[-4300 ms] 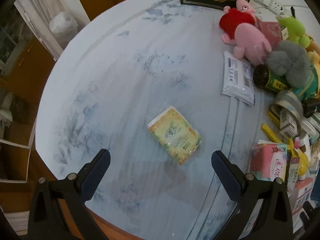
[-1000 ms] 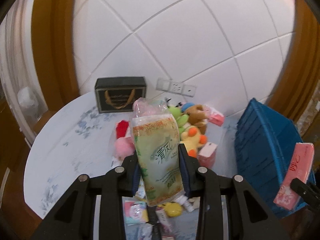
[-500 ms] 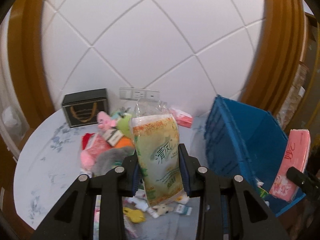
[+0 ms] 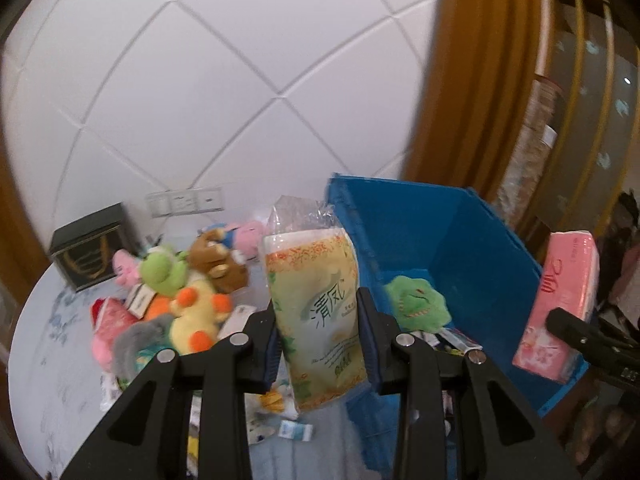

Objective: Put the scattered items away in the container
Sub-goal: 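Carry both tissue packs over the blue crate with both tools, then open both tools to drop the tissue packs into the blue crate, then move both tools back over the cluttered table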

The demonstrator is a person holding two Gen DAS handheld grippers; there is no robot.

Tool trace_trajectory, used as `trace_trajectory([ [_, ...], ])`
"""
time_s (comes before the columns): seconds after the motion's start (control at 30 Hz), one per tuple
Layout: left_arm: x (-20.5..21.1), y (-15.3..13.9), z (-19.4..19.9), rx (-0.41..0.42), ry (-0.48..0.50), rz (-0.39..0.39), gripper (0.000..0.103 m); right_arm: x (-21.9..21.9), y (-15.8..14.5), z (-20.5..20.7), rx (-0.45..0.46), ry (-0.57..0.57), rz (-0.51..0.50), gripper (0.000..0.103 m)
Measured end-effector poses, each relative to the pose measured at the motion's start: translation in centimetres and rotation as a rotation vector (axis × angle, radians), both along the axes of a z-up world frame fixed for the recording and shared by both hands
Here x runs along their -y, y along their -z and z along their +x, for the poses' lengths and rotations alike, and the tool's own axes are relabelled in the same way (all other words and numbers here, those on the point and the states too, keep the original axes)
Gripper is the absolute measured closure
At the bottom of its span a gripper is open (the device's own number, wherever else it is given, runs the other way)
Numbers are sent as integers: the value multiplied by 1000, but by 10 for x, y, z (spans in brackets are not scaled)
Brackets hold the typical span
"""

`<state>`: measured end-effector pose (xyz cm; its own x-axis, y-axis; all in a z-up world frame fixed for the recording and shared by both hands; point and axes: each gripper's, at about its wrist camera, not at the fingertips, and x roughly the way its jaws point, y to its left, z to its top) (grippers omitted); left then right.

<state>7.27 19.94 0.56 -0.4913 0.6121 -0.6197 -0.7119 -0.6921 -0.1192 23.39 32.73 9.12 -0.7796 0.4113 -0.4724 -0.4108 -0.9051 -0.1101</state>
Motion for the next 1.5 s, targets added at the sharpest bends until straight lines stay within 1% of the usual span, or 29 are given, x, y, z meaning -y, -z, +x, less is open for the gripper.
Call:
trace_trajectory([
  [0.13, -32, -1, 11, 6, 73, -4, 70, -21, -9, 11, -17, 52, -2, 5],
  [0.23, -58, 0, 21, 16, 133, -7, 70, -34, -9, 21, -27, 89, -8, 5],
  [0.4, -96, 7, 33, 56, 228, -22, 70, -55, -12, 33, -36, 145, -22, 5],
  [0.57, -125, 7, 47, 53, 297, -35, 70, -84, -22, 44, -44, 203, -33, 5],
  [0.7, -143, 5, 55, 45, 343, -39, 70, -91, -29, 49, -50, 222, -34, 4],
  [0.73, -148, 5, 56, 48, 351, -44, 64, -92, -29, 50, -54, 226, -31, 3],
  [0.77, -152, 5, 56, 46, 341, -58, 40, -93, -30, 51, -55, 233, -25, 2],
  [0.8, -154, 6, 55, 48, 319, -68, 23, -94, -32, 52, -54, 244, -20, 1],
  [0.83, -154, 6, 53, 48, 302, -64, 1, -96, -33, 53, -55, 258, -16, 0],
  [0.87, -152, 5, 52, 44, 289, -52, 1, -98, -35, 54, -58, 267, -16, 0],
  [1.0, -141, 6, 49, 30, 278, -58, 1, -100, -41, 58, -77, 265, -14, 0],
  [1.07, -132, 8, 43, 43, 269, -51, 1, -99, -40, 58, -77, 259, -24, 0],
  [1.1, -126, 8, 40, 47, 288, -47, 1, -98, -40, 57, -78, 255, -26, 0],
  [1.2, -108, 12, 31, 52, 261, -45, 1, -93, -39, 53, -79, 239, -31, 0],
  [1.37, -64, 19, 16, 45, 194, -53, 1, -82, -27, 37, -53, 195, -39, 0],
  [1.47, -31, 24, 1, 51, 139, -57, 1, -64, -19, 23, -35, 140, -40, 0],
  [1.5, -19, 26, -4, 52, 116, -60, 1, -60, -16, 19, -56, 135, -40, 0],
])
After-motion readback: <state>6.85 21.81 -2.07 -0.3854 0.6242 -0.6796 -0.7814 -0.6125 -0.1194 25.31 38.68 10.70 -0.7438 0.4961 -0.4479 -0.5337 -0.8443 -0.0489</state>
